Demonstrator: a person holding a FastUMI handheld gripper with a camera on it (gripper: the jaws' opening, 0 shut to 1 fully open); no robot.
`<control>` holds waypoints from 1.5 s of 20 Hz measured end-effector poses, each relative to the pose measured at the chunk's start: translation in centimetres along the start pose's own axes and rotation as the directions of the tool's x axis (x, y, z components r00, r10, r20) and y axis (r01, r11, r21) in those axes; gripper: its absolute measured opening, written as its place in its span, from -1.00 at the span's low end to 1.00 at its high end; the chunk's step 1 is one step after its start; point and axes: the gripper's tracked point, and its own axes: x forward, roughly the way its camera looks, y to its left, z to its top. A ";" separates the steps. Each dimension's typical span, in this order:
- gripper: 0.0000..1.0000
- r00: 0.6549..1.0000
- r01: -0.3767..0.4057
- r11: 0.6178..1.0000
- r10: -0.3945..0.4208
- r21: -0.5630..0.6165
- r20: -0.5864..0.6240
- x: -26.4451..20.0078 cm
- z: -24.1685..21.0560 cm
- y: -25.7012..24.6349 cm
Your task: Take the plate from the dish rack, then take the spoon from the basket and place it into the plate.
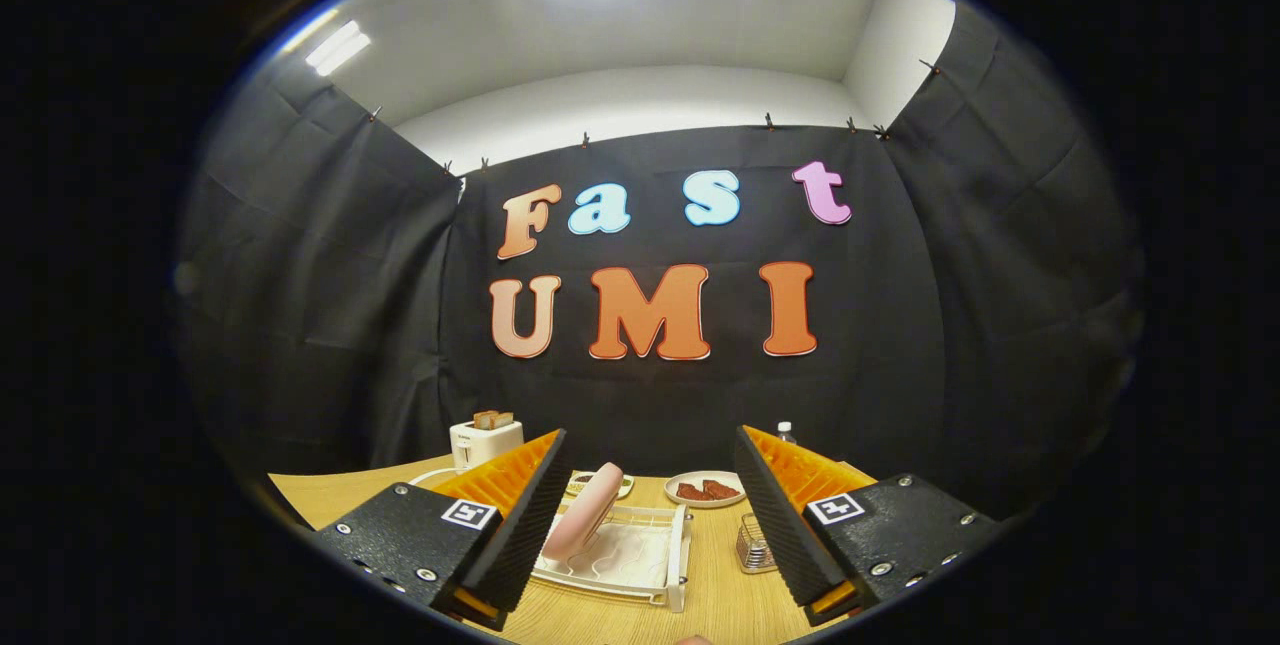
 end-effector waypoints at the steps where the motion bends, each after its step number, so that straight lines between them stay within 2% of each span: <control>1: 0.94 1.000 0.004 1.000 -0.004 0.004 0.004 0.0 0.2 -0.1; 11: 0.94 0.999 0.026 1.000 -0.026 0.010 0.020 -0.3 0.7 -1.2; 20: 0.94 1.000 -0.016 0.999 0.017 0.046 -0.019 2.2 0.5 -0.3; 30: 0.94 0.972 -0.098 0.992 0.112 0.078 -0.209 9.1 -1.5 2.3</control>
